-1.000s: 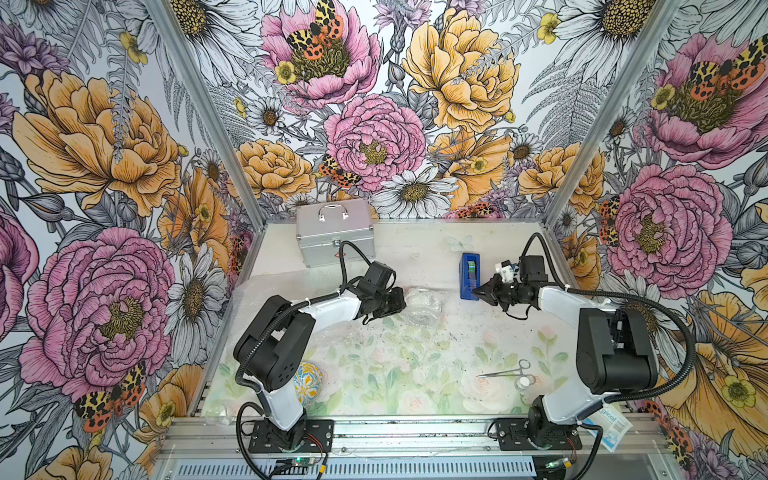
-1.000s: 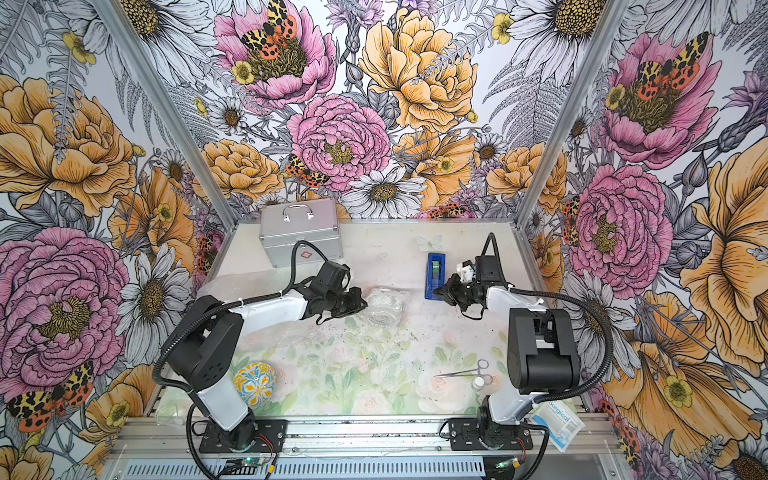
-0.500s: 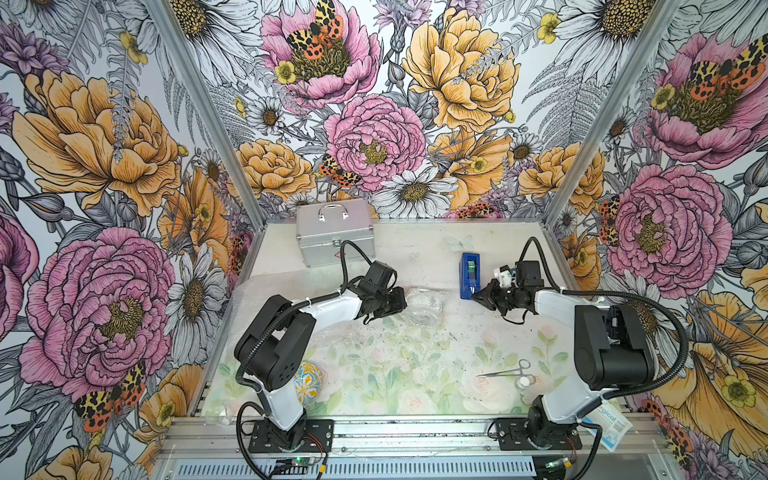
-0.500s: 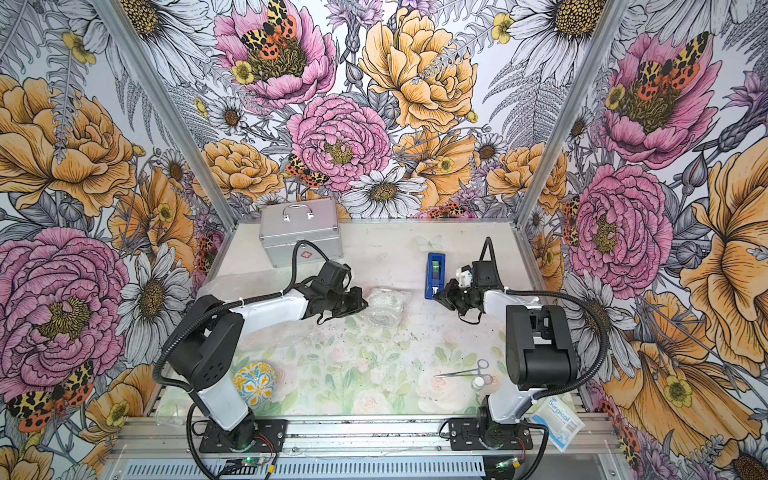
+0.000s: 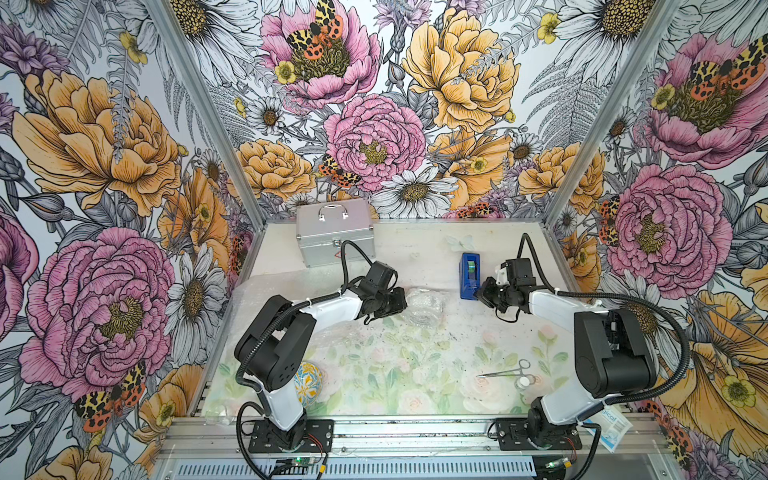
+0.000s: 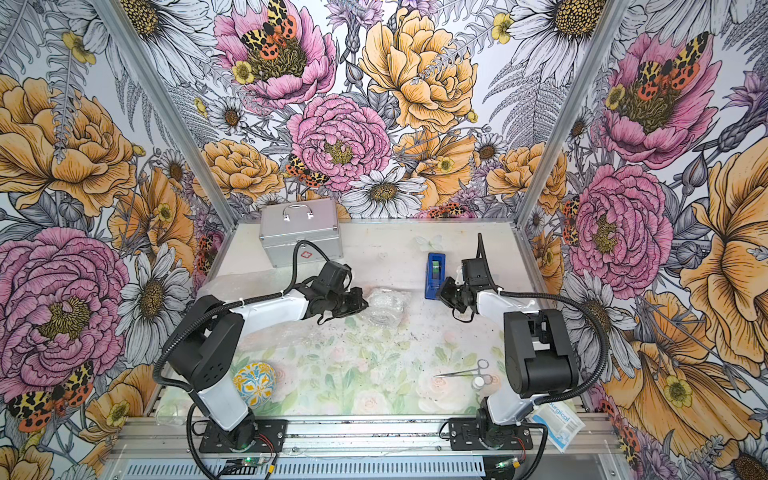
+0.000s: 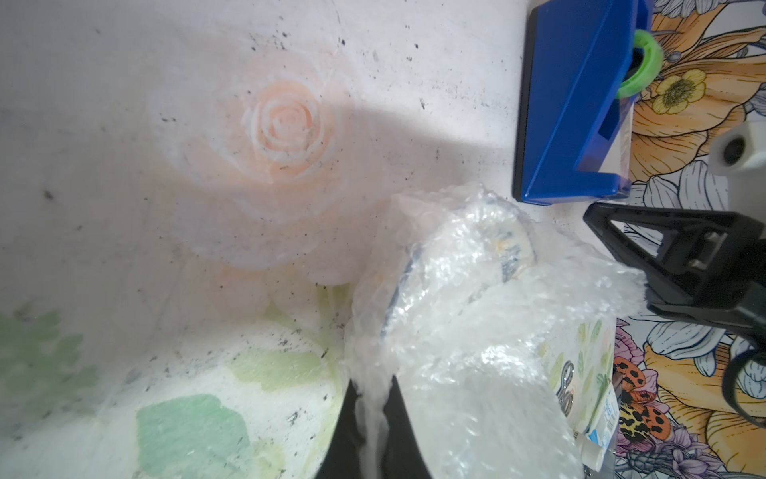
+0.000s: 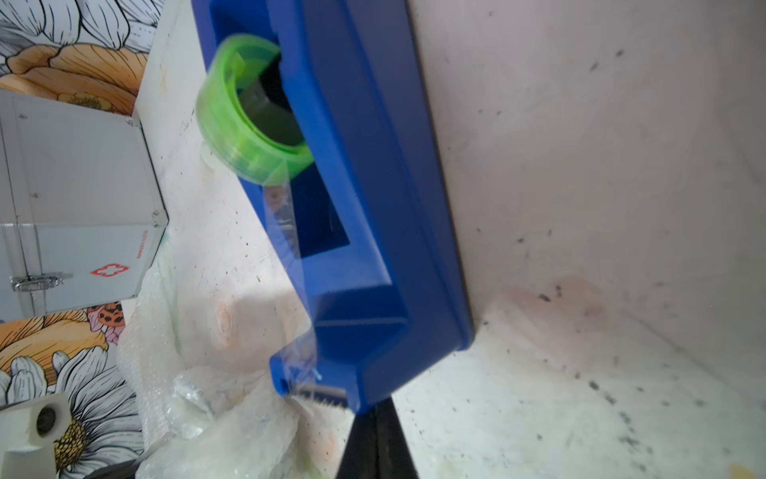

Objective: Wrap bowls in bubble wrap
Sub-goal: Tear off the tape using the Tape Cutter, then stick the tape on the bubble wrap.

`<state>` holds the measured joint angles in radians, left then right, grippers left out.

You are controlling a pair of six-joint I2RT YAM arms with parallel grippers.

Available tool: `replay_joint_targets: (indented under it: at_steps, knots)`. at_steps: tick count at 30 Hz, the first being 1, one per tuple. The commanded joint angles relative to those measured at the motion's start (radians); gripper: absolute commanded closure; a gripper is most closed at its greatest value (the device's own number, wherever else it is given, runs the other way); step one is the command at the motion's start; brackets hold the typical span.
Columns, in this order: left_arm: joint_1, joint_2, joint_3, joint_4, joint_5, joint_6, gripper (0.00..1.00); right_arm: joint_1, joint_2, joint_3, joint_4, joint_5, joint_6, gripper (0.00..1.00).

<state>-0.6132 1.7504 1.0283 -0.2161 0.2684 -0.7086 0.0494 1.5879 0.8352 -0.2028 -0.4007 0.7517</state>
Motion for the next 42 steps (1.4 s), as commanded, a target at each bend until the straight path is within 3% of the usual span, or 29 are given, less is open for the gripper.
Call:
replay_joint_targets:
  at_steps: [1, 4, 9, 12, 20, 22, 25, 27, 32, 36, 42]
  knots:
    - [-0.01, 0.003, -0.009, -0.01, -0.033, -0.003, 1.0, 0.001, -0.049, -0.005, -0.122, 0.153, 0.006, 1.0]
    - [-0.01, 0.003, -0.017, -0.002, -0.033, -0.006, 1.0, 0.003, -0.061, 0.007, -0.169, 0.199, -0.018, 1.0]
    - [-0.012, 0.001, -0.017, -0.005, -0.035, -0.003, 1.0, 0.007, -0.006, 0.018, -0.178, 0.165, -0.049, 1.0]
    - [-0.011, -0.009, -0.019, -0.006, -0.04, -0.001, 1.0, 0.012, -0.082, -0.014, -0.177, 0.156, -0.055, 1.0]
    - [-0.007, -0.017, -0.015, -0.009, -0.037, -0.003, 1.0, 0.047, -0.269, -0.044, -0.181, -0.039, -0.002, 1.0]
    - [-0.008, -0.028, -0.016, -0.006, -0.04, -0.006, 1.0, 0.097, -0.323, -0.033, -0.179, -0.059, 0.031, 1.0]
    - [-0.012, -0.029, -0.012, 0.011, -0.036, -0.016, 1.0, 0.255, -0.34, 0.005, -0.15, -0.044, 0.101, 1.0]
    - [-0.012, -0.024, -0.015, 0.032, -0.025, -0.035, 1.0, 0.378, -0.31, 0.024, -0.086, -0.007, 0.164, 1.0]
    - [-0.033, -0.033, -0.036, 0.086, -0.038, -0.09, 1.0, 0.554, -0.196, 0.037, 0.186, 0.069, 0.35, 1.0]
    - [-0.039, -0.039, -0.043, 0.096, -0.057, -0.106, 1.0, 0.611, -0.109, 0.064, 0.269, 0.127, 0.431, 1.0]
    - [-0.042, -0.035, -0.058, 0.112, -0.063, -0.126, 1.0, 0.606, -0.077, 0.021, 0.26, 0.185, 0.457, 1.0]
